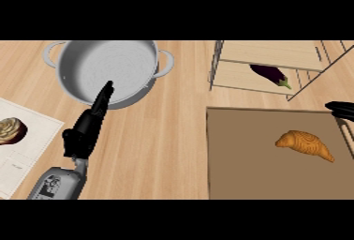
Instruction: Pick the croissant from the tray and place it in the tiered shelf
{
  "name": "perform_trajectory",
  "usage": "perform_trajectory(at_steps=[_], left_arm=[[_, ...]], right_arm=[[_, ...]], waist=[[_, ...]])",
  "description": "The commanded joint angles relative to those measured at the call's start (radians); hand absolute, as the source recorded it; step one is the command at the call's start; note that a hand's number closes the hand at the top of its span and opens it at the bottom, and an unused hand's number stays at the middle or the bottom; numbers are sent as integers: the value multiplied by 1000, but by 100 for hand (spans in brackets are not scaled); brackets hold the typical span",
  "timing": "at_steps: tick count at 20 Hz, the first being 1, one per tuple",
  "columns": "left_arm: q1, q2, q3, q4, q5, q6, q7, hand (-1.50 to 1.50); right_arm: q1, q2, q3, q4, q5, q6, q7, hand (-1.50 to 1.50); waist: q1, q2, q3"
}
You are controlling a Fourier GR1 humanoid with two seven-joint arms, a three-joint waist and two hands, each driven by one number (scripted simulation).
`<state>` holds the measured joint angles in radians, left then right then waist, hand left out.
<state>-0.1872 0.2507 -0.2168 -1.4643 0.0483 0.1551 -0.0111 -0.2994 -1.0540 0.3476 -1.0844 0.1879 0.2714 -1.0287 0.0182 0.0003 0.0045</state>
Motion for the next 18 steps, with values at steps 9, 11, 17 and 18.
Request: perform_trajectory(at_steps=[9,11,17,18], left_arm=[[4,-47,-19,18,-43,3,38,0],[-22,-37,4,30,-38,-12,42,0],[16,12,60,9,7,-85,28,0],[-3,-44,31,20,-37,-21,45,0]], right_arm=[[-74,80,48,57,67,45,-119,-150],[-87,110,54,165,114,0,-176,-150],[-77,113,57,71,111,17,-94,-150],[-89,125,55,131,126,6,-142,-150]], waist=[[-10,1,-4],[-4,4,-3],[-14,-2,-5],[-11,1,-4]])
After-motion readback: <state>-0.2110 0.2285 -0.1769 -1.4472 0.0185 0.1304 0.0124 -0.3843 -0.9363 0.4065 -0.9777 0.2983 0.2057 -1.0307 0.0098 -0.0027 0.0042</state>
